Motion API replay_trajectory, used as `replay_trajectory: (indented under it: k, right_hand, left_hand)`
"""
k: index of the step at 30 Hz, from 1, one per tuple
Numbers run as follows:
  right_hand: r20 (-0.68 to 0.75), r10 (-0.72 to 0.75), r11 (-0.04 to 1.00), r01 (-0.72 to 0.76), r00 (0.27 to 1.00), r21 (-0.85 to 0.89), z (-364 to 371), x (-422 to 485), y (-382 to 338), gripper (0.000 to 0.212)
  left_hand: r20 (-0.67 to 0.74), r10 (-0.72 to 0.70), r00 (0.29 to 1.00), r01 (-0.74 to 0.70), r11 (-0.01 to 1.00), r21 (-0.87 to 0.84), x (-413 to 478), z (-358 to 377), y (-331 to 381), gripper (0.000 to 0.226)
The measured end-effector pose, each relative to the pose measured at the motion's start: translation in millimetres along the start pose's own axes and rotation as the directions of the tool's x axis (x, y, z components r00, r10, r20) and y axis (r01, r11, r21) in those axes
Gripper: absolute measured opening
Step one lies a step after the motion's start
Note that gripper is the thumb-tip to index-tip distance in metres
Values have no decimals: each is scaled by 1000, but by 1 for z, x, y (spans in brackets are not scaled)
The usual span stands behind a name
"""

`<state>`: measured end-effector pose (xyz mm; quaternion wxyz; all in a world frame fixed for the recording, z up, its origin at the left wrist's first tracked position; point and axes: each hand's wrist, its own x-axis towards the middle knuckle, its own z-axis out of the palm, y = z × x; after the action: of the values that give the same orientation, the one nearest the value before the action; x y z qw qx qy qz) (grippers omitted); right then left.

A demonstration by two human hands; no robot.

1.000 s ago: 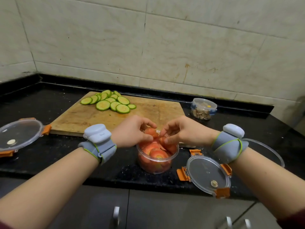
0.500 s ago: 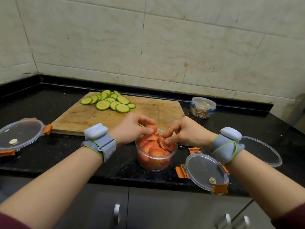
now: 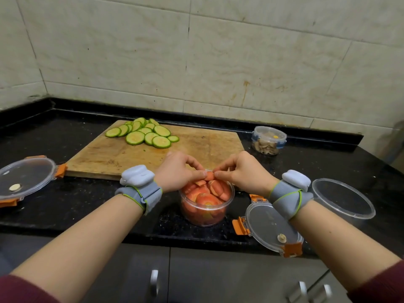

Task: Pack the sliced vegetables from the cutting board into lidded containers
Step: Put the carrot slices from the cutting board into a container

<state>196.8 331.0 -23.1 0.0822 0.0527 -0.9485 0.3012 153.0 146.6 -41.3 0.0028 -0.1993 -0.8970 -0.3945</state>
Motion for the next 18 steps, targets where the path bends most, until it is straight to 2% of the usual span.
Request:
replay_trajectory:
  k: [5,7,11,14,18]
  right_hand:
    - [5,8,999,-9,1000,51,3,-4,1,11]
    - [-21,18,998,-17,1000,58,5,-5,3,11]
    - [-11,46,991,-44,999,130,5,-10,3,13]
    - [-33,77,973,-68,996,221,-2,-15,2,16]
    - [-60,108,975,-94,992,200,-22,-31,11,13]
  left_hand:
    - [61,-13,998,20,994,-108,-3,2,2,10]
    - [48,-8,999,12,995,-99,-5,3,2,11]
    - [31,47,998,-47,999,7,-10,3,4,10]
    - [-79,107,991,-96,987,132,-12,4,5,20]
    - [-168,203,965,-157,955,251,-20,9,25,23]
